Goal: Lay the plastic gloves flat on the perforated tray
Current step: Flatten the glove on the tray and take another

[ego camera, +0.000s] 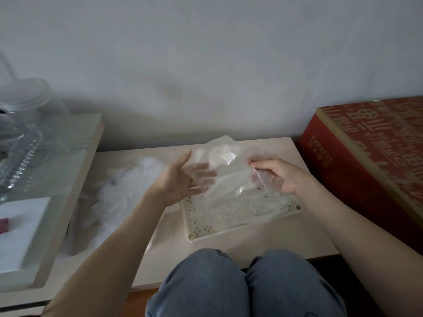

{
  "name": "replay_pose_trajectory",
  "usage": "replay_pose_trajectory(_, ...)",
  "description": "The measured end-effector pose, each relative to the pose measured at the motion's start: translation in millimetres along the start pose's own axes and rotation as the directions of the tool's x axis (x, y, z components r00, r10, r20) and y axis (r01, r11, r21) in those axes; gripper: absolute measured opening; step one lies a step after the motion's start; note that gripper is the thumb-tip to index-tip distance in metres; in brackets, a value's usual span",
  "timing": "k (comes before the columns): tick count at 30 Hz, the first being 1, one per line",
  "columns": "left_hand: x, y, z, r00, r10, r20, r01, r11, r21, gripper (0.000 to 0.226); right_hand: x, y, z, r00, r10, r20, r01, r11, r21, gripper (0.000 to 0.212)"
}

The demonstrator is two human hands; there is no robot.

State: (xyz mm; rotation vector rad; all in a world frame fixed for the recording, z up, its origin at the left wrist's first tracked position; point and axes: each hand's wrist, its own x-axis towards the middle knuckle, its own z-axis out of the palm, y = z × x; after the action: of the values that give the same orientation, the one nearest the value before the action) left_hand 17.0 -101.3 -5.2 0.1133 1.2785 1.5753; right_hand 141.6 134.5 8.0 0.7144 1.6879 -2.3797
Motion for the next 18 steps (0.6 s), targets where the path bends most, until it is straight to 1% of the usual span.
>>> replay_pose_trajectory(1, 0, 2, -2, 0.998, -0.044, 0.035, 0.046, 0.996, -0.073, 0.060, -1, -3, 0, 1.000, 0.018, 0.017, -0.017, 0.998, -0.067, 0.023)
replay_pose_trajectory(2, -1, 4, -3, 0.995, -0.075, 0.070, 0.082, 0.991, -0.105, 0.062, -2, -6, -1, 0.998, 0.036, 0.043, -0.031, 0.992, -0.120, 0.022)
replay_pose_trajectory(3, -1, 5, -2, 0.991, -0.095, 0.093, 0.104, 0.990, -0.098, 0.062, -3, -9, -2, 0.995, 0.071, 0.073, -0.061, 0.990, -0.129, 0.020)
replay_pose_trajectory(4, 0, 5, 0, 0.989, -0.108, 0.098, 0.114, 0.992, -0.058, 0.057, -3, -12, -3, 0.989, 0.109, 0.100, -0.097, 0.988, -0.119, 0.018)
replay_pose_trajectory(5, 1, 5, 3, 0.991, -0.107, 0.079, 0.106, 0.994, 0.025, 0.048, -3, -14, -4, 0.984, 0.136, 0.118, -0.119, 0.983, -0.137, 0.017)
replay_pose_trajectory(7, 4, 3, 14, 0.998, -0.067, -0.009, 0.068, 0.970, 0.233, 0.025, -3, -16, -4, 0.985, 0.146, 0.087, -0.119, 0.960, -0.253, 0.016)
replay_pose_trajectory(8, 6, 1, 19, 0.998, -0.038, -0.056, 0.052, 0.955, 0.291, 0.019, -1, -14, -4, 0.989, 0.139, 0.057, -0.120, 0.961, -0.250, 0.016)
replay_pose_trajectory(10, 12, -4, 27, 0.990, 0.004, -0.144, 0.037, 0.959, 0.281, 0.020, 1, -7, -3, 0.990, 0.138, 0.039, -0.132, 0.984, -0.123, 0.024)
replay_pose_trajectory(12, 21, -10, 30, 0.970, 0.022, -0.243, 0.037, 0.971, 0.235, 0.028, 3, 2, -3, 0.985, 0.148, 0.084, -0.149, 0.989, 0.008, 0.034)
replay_pose_trajectory(14, 31, -18, 29, 0.944, 0.007, -0.331, 0.055, 0.983, 0.176, 0.031, 6, 13, -4, 0.982, 0.166, 0.093, -0.176, 0.977, 0.117, 0.030)
replay_pose_trajectory(16, 39, -24, 28, 0.912, -0.015, -0.410, 0.070, 0.990, 0.121, 0.024, 7, 20, -8, 0.970, 0.224, 0.096, -0.239, 0.952, 0.190, 0.029)
replay_pose_trajectory(17, 42, -27, 26, 0.896, -0.016, -0.444, 0.064, 0.993, 0.095, 0.022, 8, 23, -8, 0.961, 0.233, 0.148, -0.258, 0.949, 0.180, 0.038)
replay_pose_trajectory(18, 43, -29, 26, 0.887, -0.015, -0.462, 0.050, 0.997, 0.065, 0.023, 9, 26, -10, 0.952, 0.231, 0.201, -0.261, 0.955, 0.141, 0.059)
